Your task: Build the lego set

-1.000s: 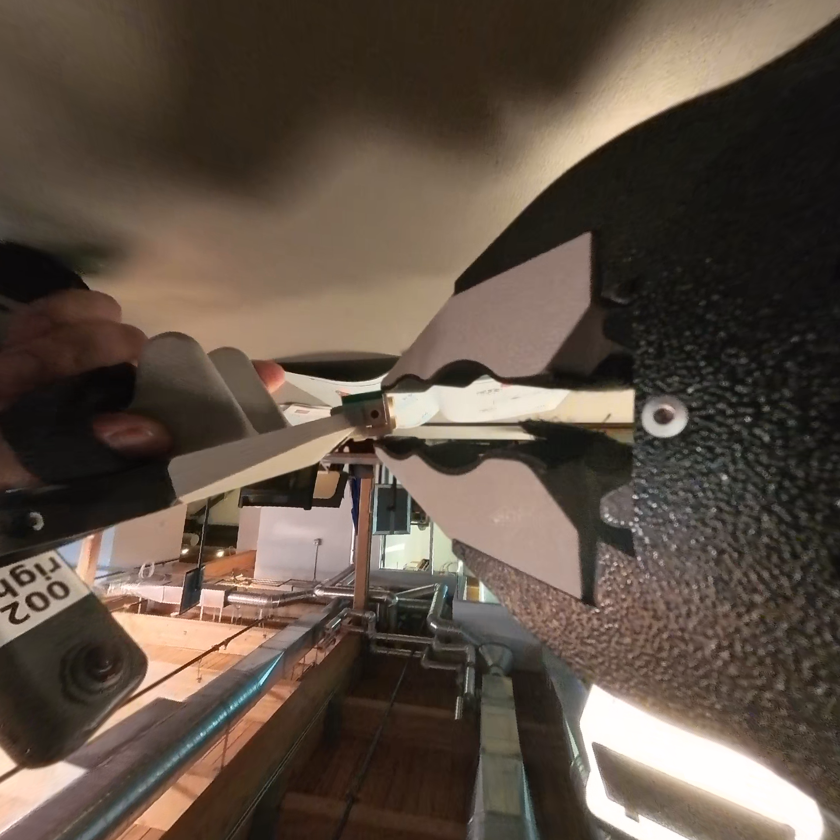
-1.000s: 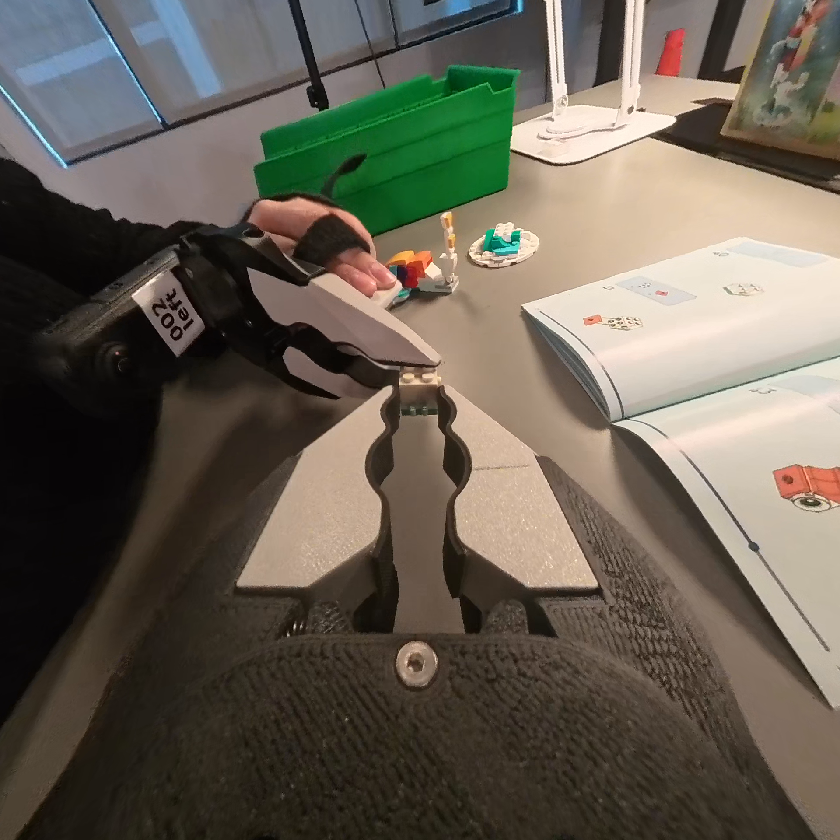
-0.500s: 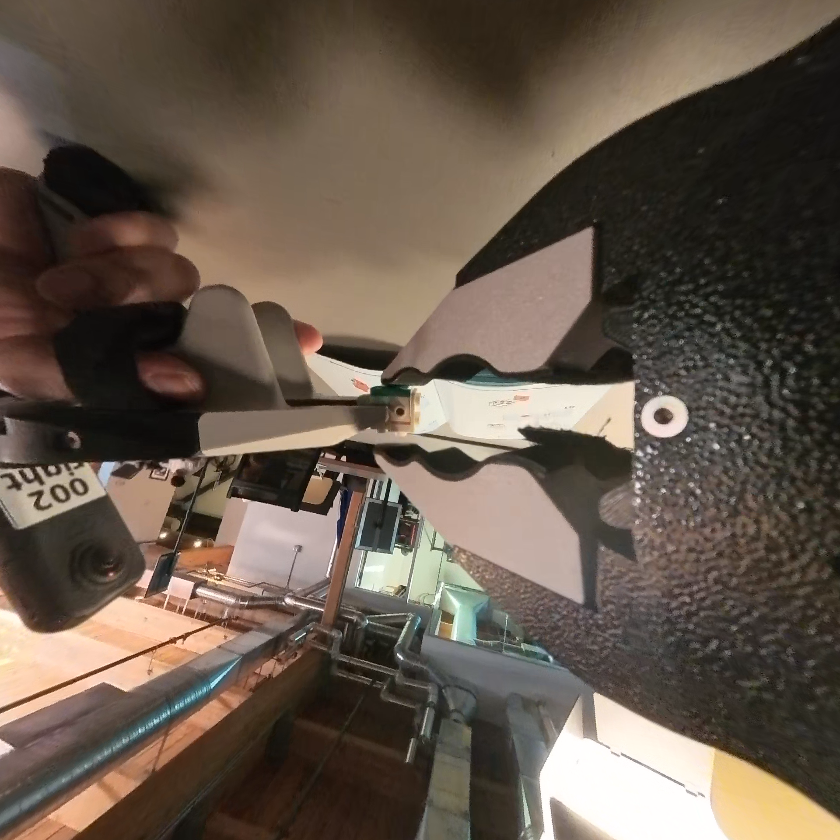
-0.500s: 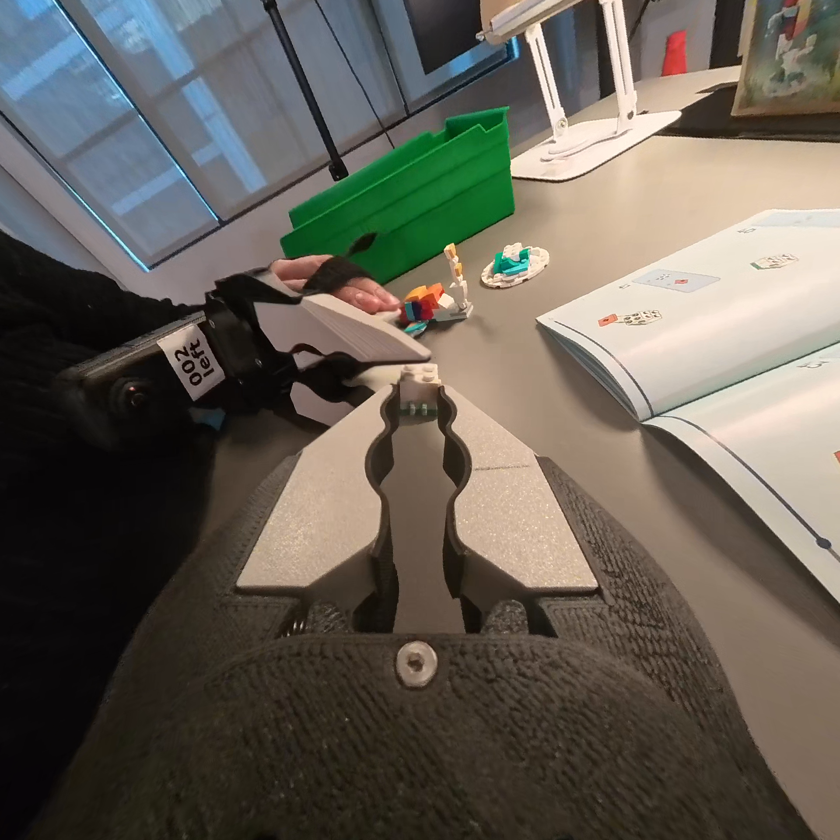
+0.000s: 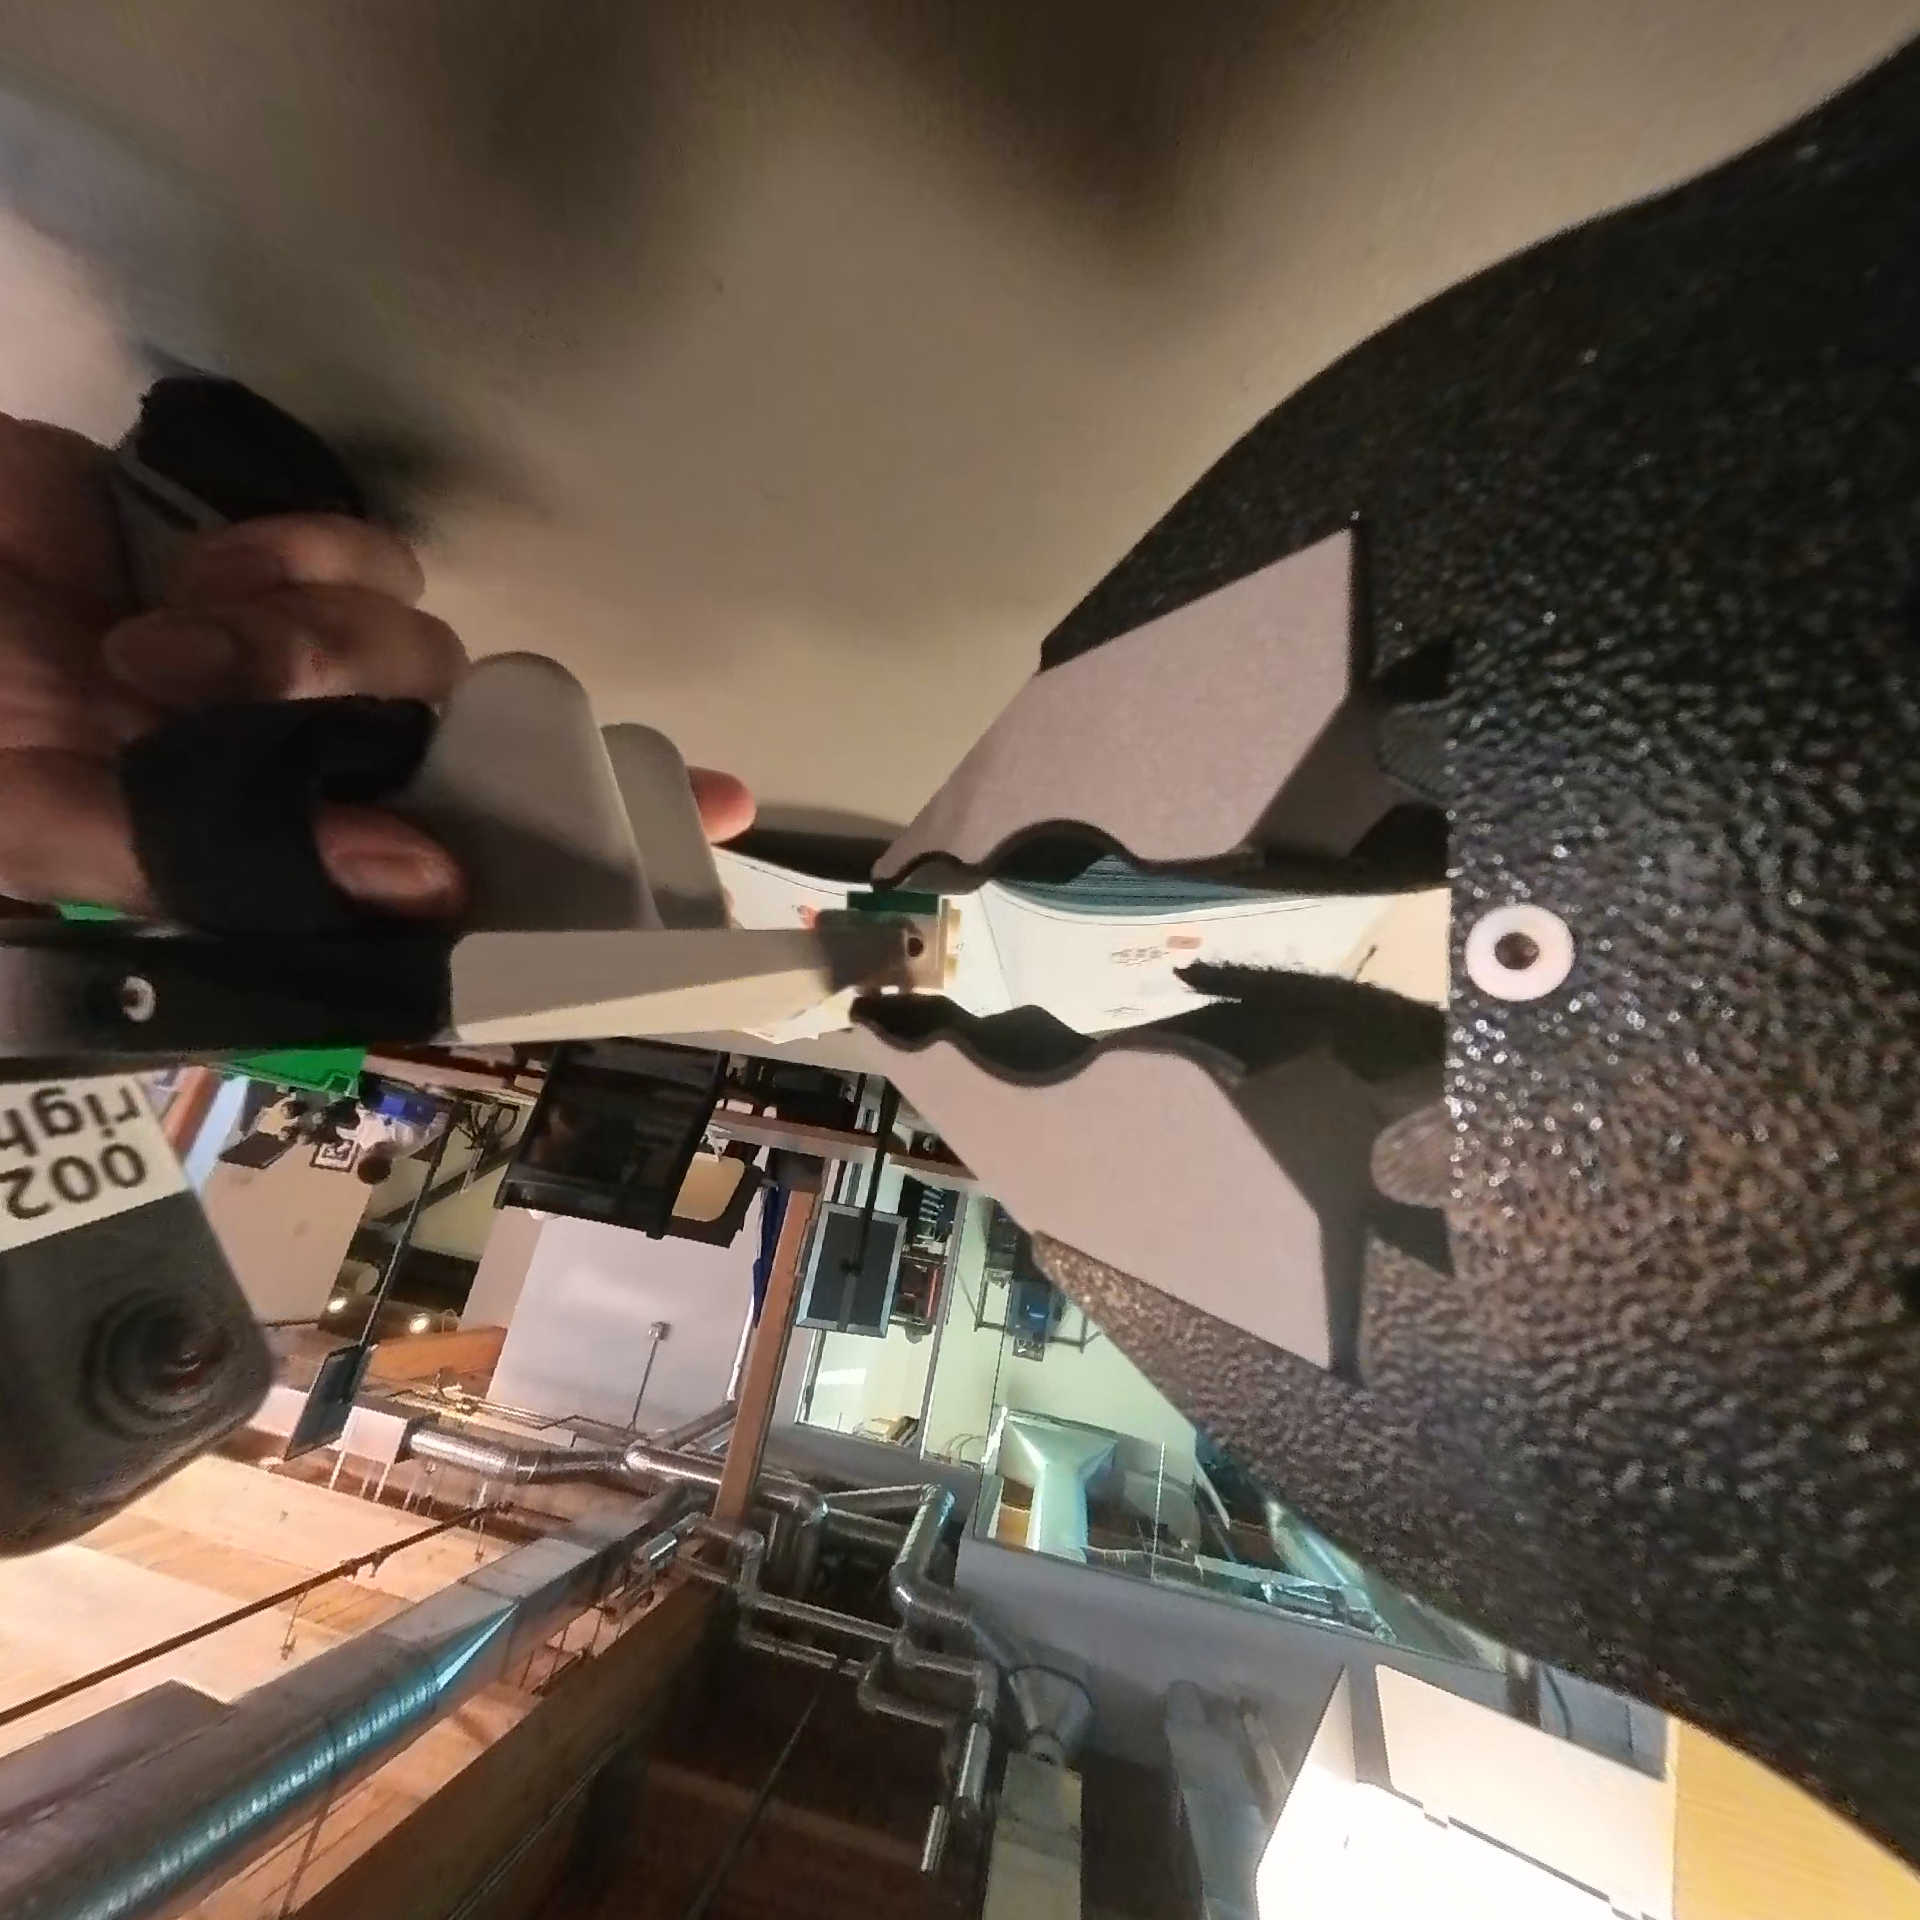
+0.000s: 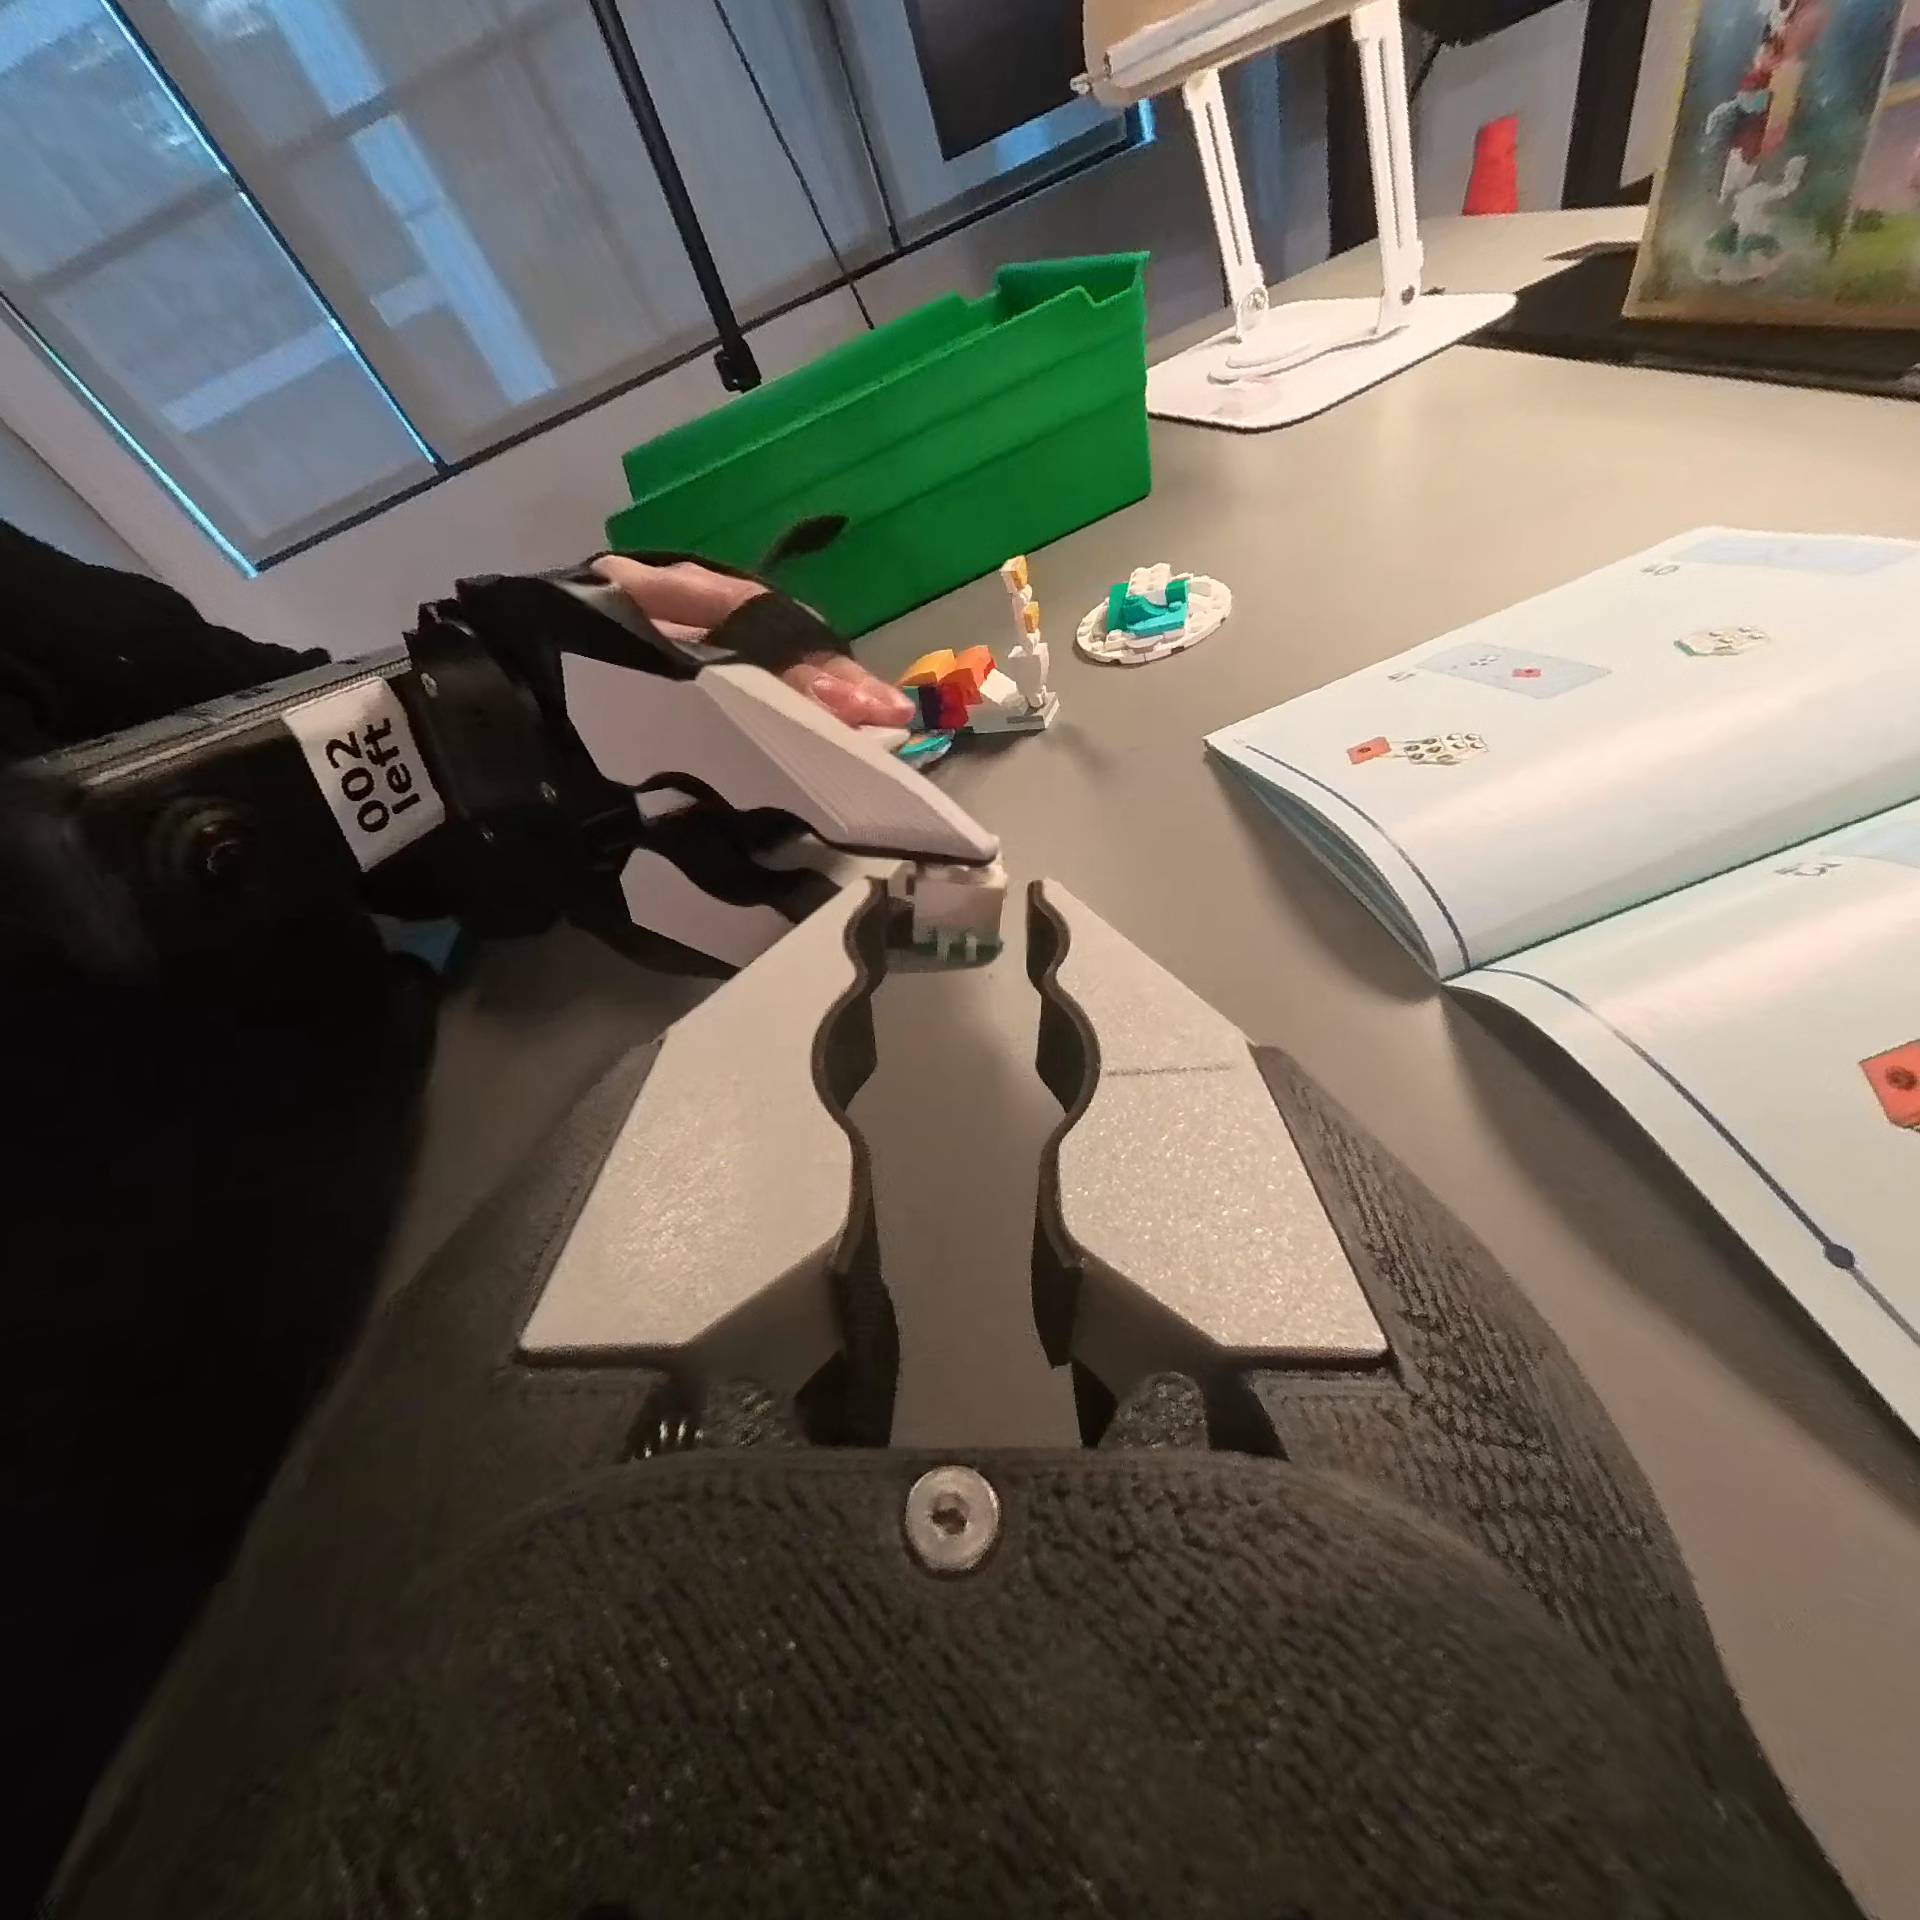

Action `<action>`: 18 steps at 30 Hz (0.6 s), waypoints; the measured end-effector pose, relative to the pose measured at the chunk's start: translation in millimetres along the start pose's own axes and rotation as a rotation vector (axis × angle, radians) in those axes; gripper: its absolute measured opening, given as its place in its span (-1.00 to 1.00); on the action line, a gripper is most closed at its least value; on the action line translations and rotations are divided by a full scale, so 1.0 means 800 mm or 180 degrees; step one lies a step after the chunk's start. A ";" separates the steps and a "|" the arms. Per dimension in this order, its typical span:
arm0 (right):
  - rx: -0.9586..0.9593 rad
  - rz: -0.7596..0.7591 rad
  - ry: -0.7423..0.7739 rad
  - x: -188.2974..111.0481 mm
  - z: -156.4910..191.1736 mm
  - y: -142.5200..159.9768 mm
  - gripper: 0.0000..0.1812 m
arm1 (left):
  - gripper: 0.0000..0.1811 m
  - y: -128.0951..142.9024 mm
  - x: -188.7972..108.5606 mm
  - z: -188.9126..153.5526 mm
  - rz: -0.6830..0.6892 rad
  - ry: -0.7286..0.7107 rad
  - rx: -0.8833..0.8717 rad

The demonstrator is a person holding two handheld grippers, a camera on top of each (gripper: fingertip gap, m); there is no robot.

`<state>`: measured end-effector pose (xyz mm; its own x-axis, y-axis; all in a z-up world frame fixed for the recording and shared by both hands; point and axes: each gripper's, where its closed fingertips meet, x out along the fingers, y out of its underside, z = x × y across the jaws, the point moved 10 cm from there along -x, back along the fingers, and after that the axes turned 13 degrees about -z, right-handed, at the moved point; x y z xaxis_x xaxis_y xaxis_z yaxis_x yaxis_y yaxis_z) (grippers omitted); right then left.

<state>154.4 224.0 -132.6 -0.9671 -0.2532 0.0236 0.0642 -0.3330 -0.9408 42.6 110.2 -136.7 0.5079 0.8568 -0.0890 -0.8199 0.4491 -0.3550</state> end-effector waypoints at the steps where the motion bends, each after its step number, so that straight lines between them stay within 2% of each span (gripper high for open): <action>1: 0.0038 0.0002 -0.0012 0.000 0.000 0.000 -0.74 | -0.82 -0.001 0.000 0.000 -0.0009 0.0002 0.0000; 5: 0.0168 -0.0026 -0.0082 -0.001 -0.002 0.000 -0.81 | -0.81 -0.001 -0.001 0.000 -0.0128 -0.0061 -0.0182; 6: 0.0224 -0.0068 -0.0093 -0.002 -0.003 0.000 -0.81 | -0.72 -0.003 -0.003 0.003 -0.0255 -0.0163 -0.0382; 8: 0.0334 -0.0131 -0.0130 -0.004 -0.006 -0.001 -0.81 | -0.32 -0.008 -0.008 0.011 -0.0411 -0.0038 -0.0866; 9: 0.0401 -0.0179 -0.0170 -0.005 -0.007 -0.002 -0.81 | -0.26 -0.007 -0.009 0.016 -0.0404 -0.0048 -0.1012; 11: 0.0542 -0.0263 -0.0256 -0.006 -0.008 -0.003 -0.81 | -0.28 -0.003 -0.012 0.024 -0.0355 -0.0106 -0.0992; 14: 0.0766 -0.0374 -0.0441 -0.005 -0.006 -0.003 -0.82 | -0.44 0.003 -0.015 0.023 -0.0361 -0.0129 -0.0847; 18: 0.1263 -0.0622 -0.0928 -0.005 -0.001 -0.005 -0.81 | -0.50 0.001 -0.019 0.027 -0.0725 -0.0139 -0.1306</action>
<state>158.0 227.2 -129.2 -0.8654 -0.3754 0.3319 0.0325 -0.7030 -0.7104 28.4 103.1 -115.5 0.6439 0.7619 0.0700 -0.5122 0.4972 -0.7003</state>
